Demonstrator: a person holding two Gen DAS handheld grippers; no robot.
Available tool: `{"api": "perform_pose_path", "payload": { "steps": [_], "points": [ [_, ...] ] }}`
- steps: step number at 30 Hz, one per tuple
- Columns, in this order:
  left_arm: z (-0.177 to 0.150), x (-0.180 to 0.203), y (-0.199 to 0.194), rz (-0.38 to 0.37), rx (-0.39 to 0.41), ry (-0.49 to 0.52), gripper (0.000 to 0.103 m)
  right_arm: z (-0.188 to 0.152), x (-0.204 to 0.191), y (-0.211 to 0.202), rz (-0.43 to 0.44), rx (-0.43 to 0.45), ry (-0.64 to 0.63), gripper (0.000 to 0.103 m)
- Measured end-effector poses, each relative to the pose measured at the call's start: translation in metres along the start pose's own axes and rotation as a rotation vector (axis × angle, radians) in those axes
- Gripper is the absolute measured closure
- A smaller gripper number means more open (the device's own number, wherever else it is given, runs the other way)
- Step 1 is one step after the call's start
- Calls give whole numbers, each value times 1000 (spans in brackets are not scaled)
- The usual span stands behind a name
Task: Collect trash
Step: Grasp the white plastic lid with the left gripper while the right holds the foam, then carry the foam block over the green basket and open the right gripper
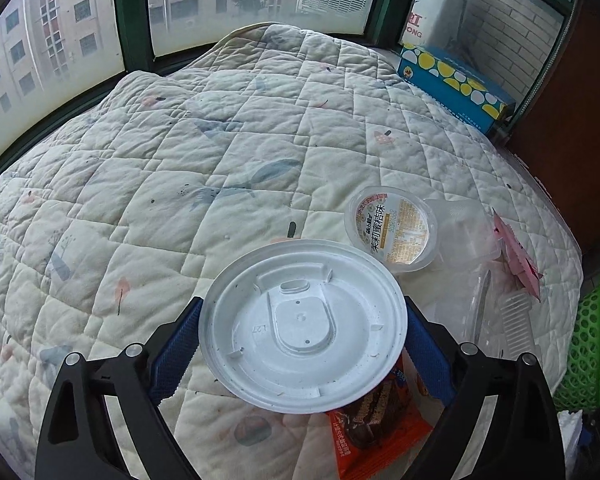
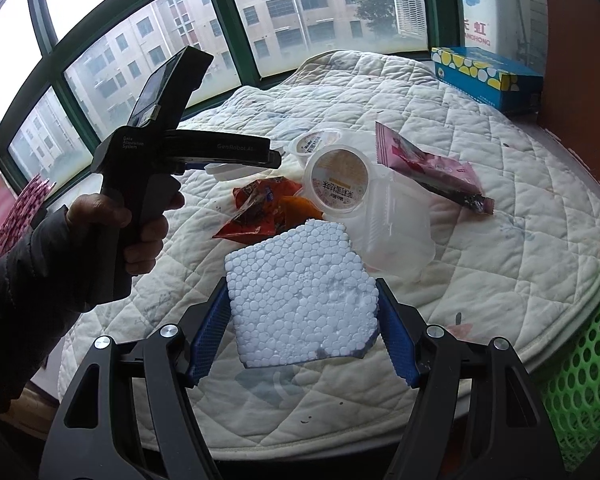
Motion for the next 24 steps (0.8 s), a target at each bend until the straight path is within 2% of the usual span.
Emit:
{"api": "perform_pose_path", "payload": {
  "steps": [9, 17, 24],
  "points": [
    [-19, 5, -56, 28, 87, -30, 13, 6, 6, -31, -15, 70, 30, 34],
    [-32, 38, -118, -14, 194, -14, 13, 9, 25, -65, -45, 143, 78, 34],
    [-40, 80, -147, -71, 244, 17, 13, -3, 53, -93, -94, 183, 141, 34]
  ]
}}
Point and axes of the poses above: each gripper's, at about its wrist camera, not at the fingertips, and y roughly the way its jaws point, x to its right, z to its top, the point moved 7 cm from there along y, roughly the way its jaws point, and after that the axes turned 9 degrees about -x, right-handed, at the moved point
